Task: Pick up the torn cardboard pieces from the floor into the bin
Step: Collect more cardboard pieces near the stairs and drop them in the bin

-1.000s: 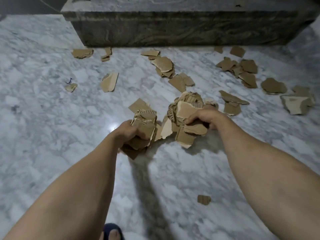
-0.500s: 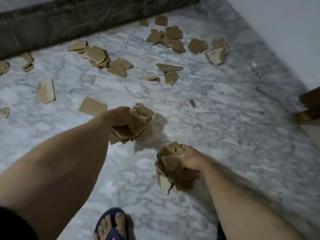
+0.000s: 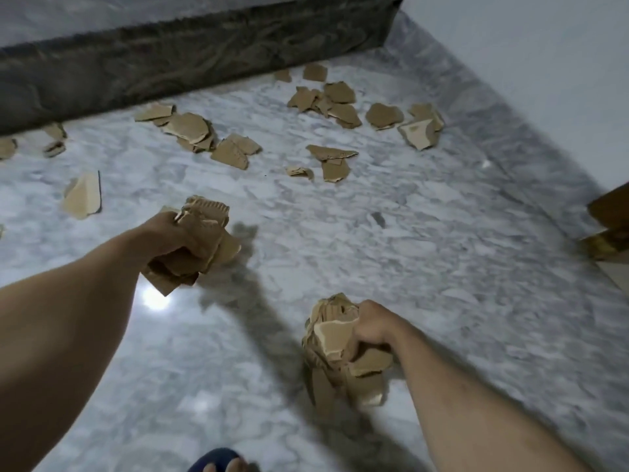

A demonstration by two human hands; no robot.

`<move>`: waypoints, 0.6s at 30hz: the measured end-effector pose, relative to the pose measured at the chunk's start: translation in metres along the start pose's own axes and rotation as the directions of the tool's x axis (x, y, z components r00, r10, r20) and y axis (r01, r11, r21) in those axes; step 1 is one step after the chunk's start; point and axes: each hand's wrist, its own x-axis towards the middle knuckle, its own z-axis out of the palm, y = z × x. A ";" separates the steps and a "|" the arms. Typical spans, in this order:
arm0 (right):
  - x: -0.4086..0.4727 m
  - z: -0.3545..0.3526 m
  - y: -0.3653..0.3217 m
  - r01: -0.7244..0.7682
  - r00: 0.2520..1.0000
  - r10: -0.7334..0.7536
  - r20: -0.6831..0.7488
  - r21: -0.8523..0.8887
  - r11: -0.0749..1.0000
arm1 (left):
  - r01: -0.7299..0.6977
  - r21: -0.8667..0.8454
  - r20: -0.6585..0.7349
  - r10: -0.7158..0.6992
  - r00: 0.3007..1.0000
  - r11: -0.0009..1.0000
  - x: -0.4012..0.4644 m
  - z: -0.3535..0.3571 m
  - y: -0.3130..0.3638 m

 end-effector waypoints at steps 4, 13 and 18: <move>0.014 -0.019 -0.022 0.032 0.991 -0.006 -0.130 0.203 0.979 | 0.010 -0.180 -0.078 -0.025 0.997 0.984 0.005 0.014 -0.021; 0.068 -0.056 -0.147 0.257 0.872 -0.129 -0.472 0.217 0.942 | 0.103 -0.058 -0.106 -0.109 0.988 0.993 0.049 0.022 -0.048; 0.093 -0.088 -0.178 0.229 0.844 -0.117 -0.524 0.154 0.961 | 0.241 0.217 -0.165 -0.208 0.964 0.946 0.067 0.019 -0.038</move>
